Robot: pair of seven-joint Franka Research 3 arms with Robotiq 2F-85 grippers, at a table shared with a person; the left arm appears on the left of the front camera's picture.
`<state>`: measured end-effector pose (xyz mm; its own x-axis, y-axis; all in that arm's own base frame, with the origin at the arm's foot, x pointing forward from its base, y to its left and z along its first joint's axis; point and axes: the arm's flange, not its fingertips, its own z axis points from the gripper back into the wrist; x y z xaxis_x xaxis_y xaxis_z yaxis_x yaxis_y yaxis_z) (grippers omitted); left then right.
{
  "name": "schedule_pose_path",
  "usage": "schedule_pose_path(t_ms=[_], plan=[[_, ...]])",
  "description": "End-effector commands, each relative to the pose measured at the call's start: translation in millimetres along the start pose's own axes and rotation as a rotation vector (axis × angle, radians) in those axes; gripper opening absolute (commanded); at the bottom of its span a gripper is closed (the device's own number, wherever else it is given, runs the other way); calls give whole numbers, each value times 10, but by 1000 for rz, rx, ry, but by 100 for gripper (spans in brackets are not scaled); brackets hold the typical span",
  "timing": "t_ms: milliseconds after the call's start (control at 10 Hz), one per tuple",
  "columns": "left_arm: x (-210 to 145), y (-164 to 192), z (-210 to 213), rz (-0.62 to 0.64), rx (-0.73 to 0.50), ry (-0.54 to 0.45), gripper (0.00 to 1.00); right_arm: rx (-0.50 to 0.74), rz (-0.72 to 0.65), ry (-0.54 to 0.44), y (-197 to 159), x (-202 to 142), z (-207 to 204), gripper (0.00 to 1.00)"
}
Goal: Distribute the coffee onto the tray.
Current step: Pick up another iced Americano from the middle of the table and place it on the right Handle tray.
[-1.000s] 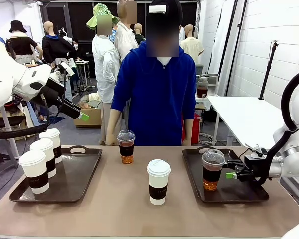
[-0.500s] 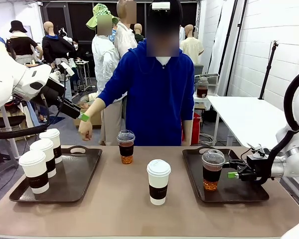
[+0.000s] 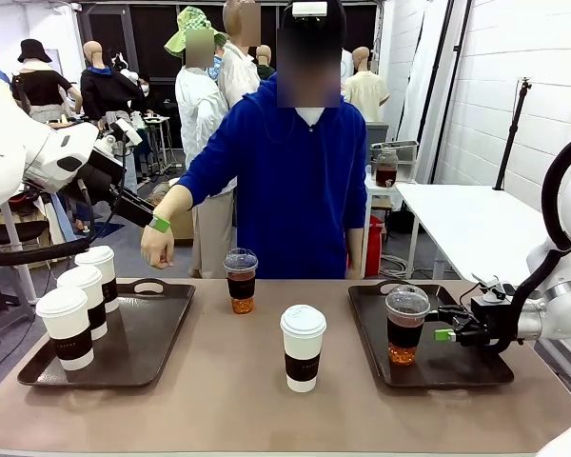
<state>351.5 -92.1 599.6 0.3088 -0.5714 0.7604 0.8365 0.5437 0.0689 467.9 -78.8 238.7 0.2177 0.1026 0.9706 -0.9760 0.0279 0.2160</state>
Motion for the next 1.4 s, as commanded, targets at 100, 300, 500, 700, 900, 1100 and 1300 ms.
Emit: schedule_pose_path(t_ms=[100,300,500,700,900,1100,1300], plan=[[-15,8,4,1,-8,-2,100,1,0,0,-57,54,46,100],[-15,8,4,1,-8,-2,100,0,32,9,-262,226,86,100],[-15,8,4,1,-8,-2,100,-6,44,27,-559,358,149,100],[-15,8,4,1,-8,-2,100,-10,78,38,-883,447,194,100],[-15,8,4,1,-8,-2,100,-27,103,17,-1156,512,124,100],[-15,8,4,1,-8,-2,100,-13,103,0,-1339,528,-145,100],[-15,8,4,1,-8,-2,100,21,94,8,-1438,532,-443,100]])
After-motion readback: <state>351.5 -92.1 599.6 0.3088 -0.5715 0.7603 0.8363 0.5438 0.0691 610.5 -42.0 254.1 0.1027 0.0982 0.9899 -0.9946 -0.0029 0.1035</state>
